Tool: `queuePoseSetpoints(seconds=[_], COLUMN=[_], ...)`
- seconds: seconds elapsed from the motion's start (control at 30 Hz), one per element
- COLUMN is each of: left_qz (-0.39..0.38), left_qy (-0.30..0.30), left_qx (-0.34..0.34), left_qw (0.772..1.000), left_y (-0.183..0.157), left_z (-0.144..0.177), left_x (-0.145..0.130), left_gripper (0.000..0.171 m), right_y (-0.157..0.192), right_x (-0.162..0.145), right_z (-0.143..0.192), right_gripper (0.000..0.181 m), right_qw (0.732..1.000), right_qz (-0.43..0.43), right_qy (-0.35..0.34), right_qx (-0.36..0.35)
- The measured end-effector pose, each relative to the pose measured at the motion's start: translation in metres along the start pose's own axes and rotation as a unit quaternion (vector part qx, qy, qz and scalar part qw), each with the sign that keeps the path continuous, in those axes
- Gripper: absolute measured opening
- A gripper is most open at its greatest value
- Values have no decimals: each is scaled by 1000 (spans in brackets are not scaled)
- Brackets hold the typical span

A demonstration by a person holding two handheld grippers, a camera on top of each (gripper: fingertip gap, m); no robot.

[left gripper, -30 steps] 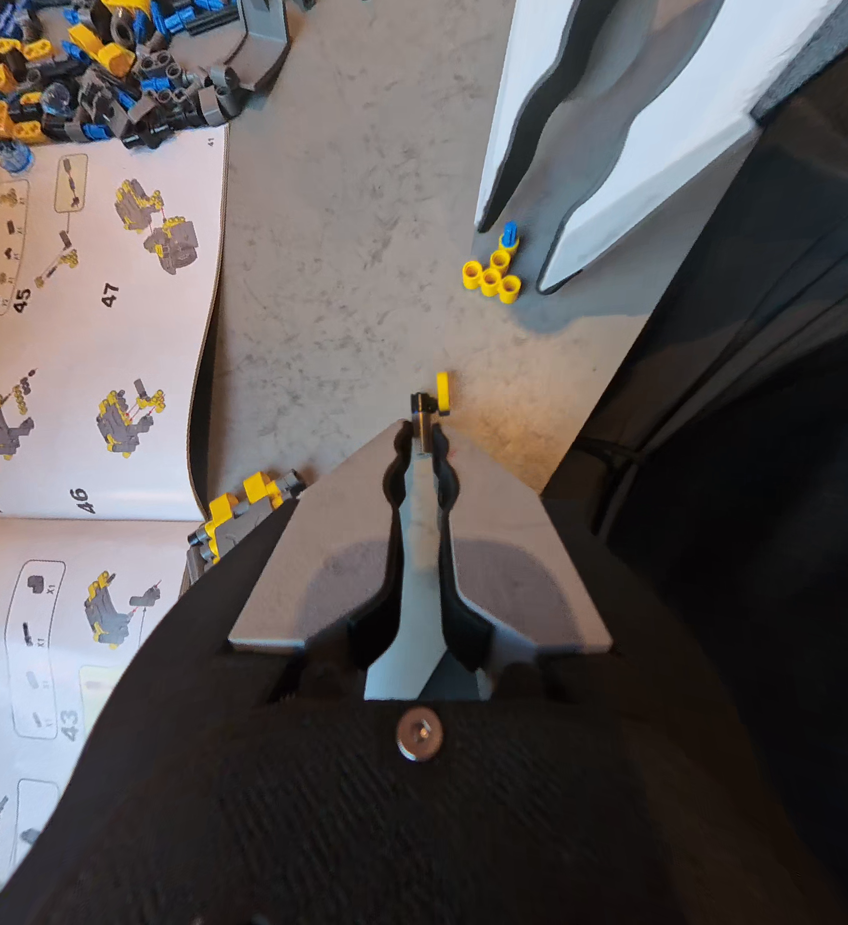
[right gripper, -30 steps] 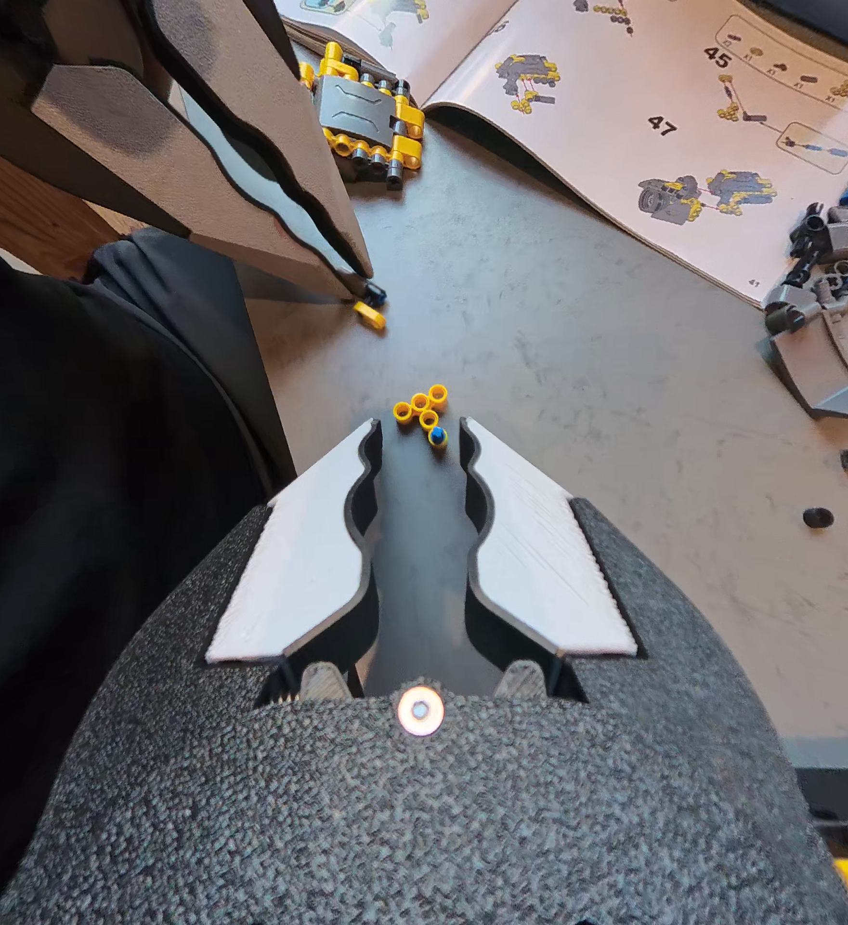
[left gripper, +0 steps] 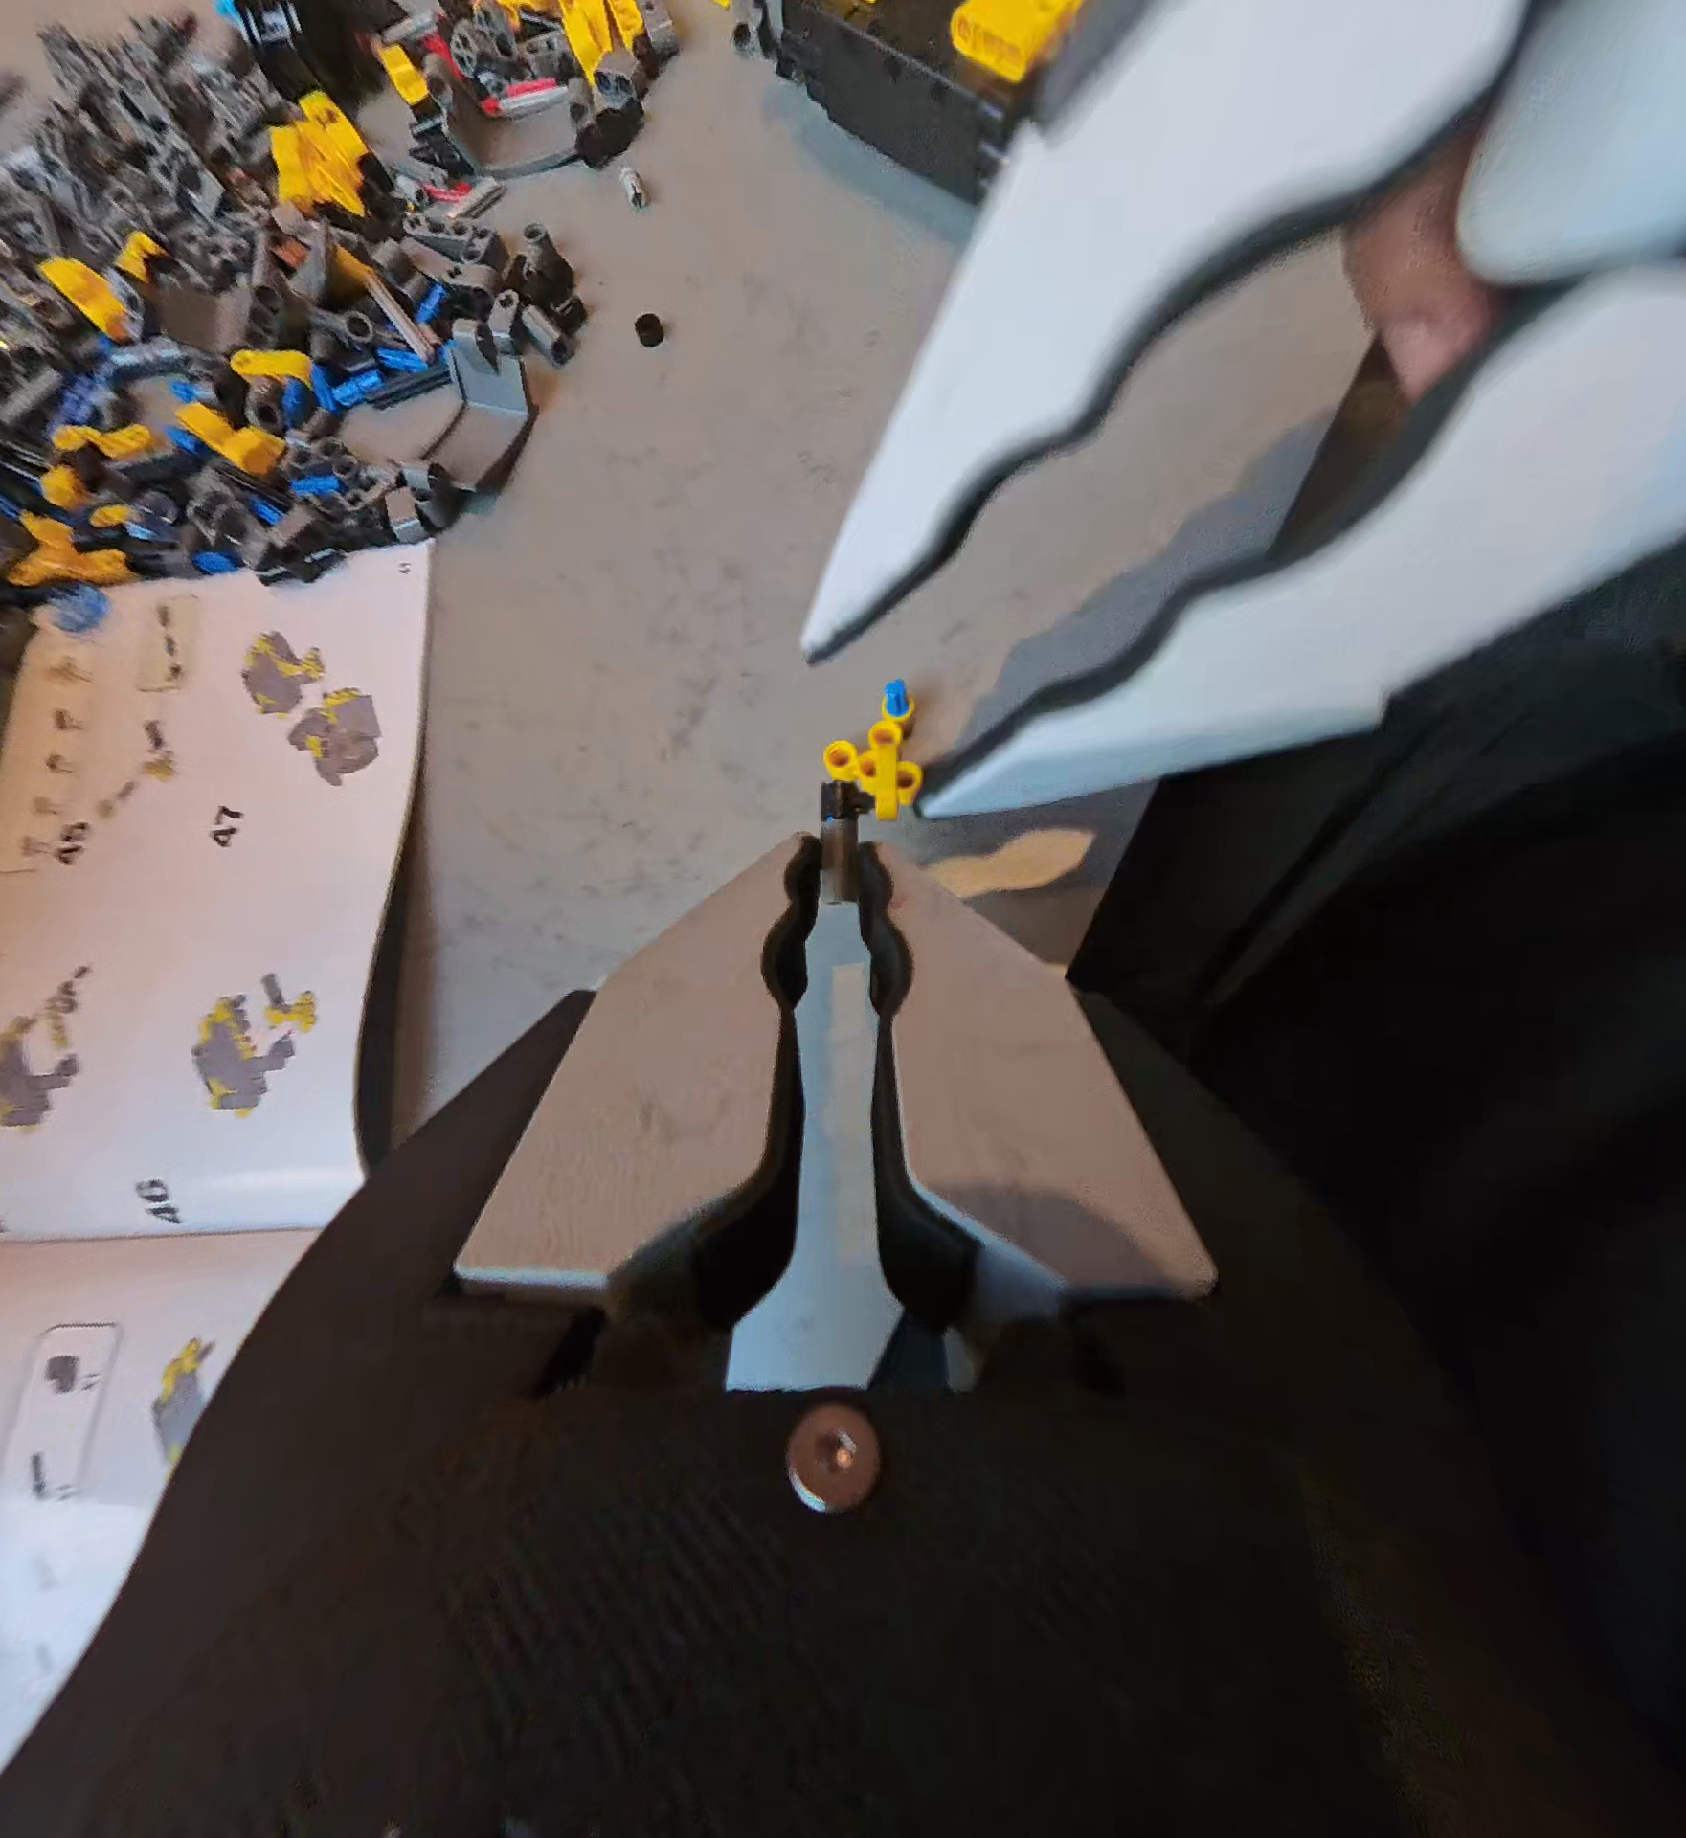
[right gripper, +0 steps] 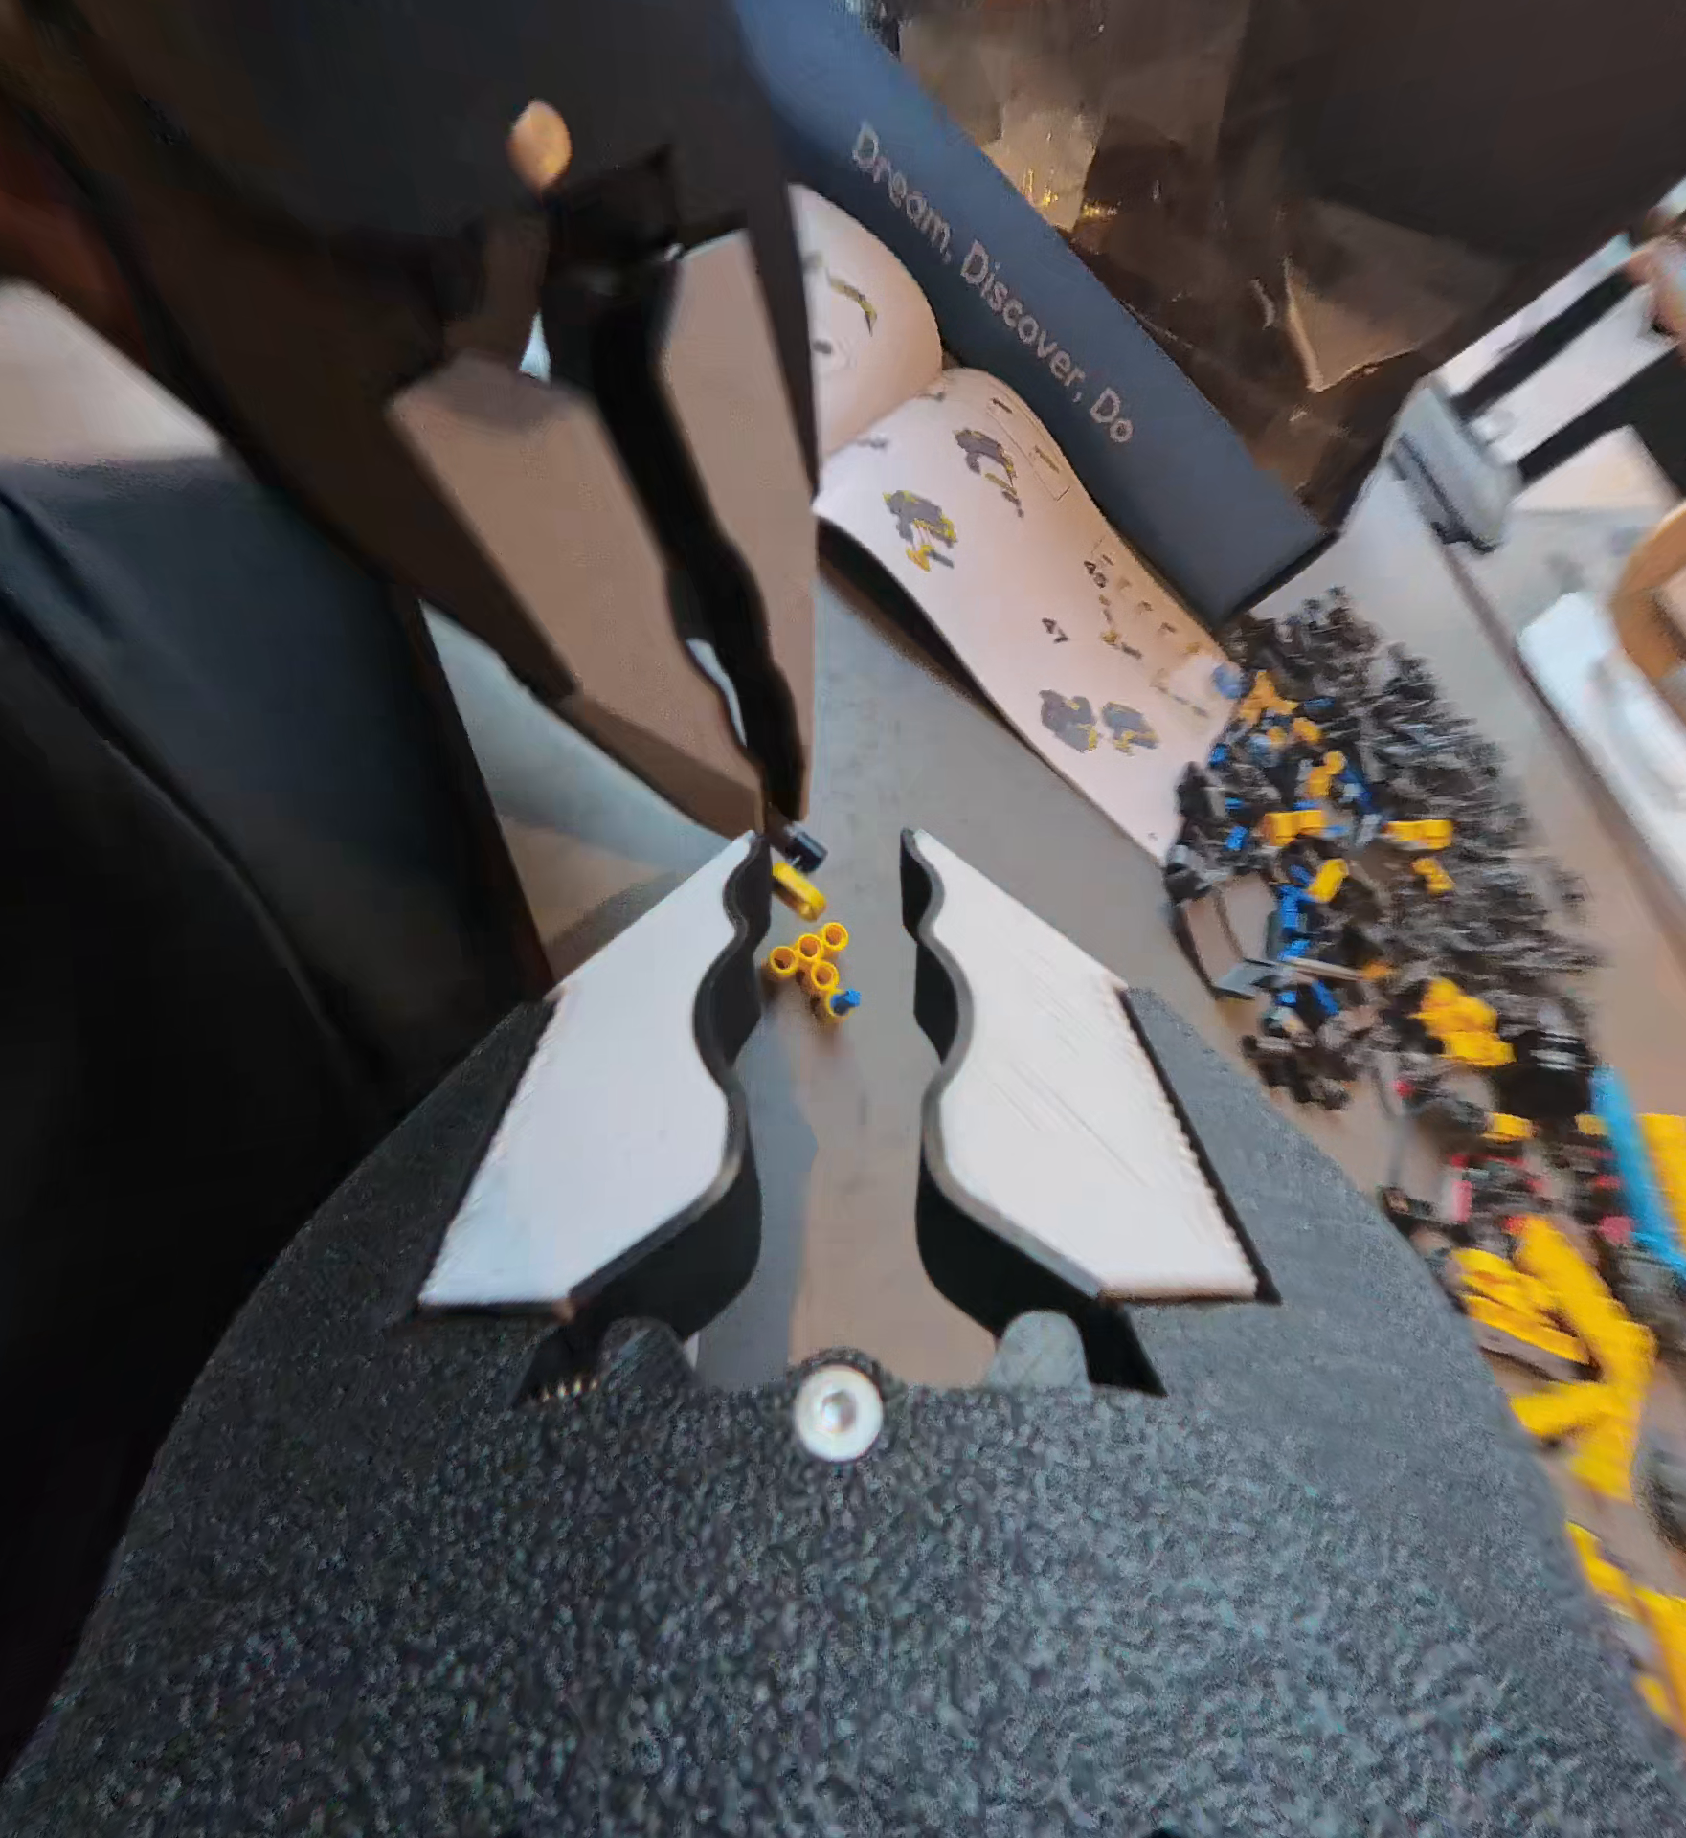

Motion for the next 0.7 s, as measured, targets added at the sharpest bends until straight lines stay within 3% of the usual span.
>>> queuePoseSetpoints(seconds=[0.1, 0.3, 0.43, 0.57, 0.7], left_qz=[32, 32, 6, -4, 10], left_qy=[-3, -4, -4, -10, -9], left_qx=[-25, -45, -2, 39, 39], left_qw=[999, 998, 1000, 999, 999], left_y=[5, 2, 8, 18, 23], left_z=[3, 7, 11, 18, 20], left_x=[2, 4, 1, -9, -16], left_gripper=[4, 4, 4, 4, 4], right_y=[14, 19, 13, -11, -18], right_x=[-6, -10, -18, -48, -57], right_z=[-6, -12, -6, -3, -13], right_gripper=[24, 17, 30, 46, 50], right_qw=[996, 991, 999, 990, 980], right_qz=[68, 105, 31, -72, -94], right_qy=[28, 44, 31, 78, 84], right_qx=[-44, -66, 1, 89, 154])
Point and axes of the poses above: each gripper's, where its closed fingertips meet, z back along the fingers, x out of its top, y = z × x across the jaws, the point moved 6 cm from there along z, back along the fingers, and after that the axes turned 8 degrees about y, right-handed, at the moved point
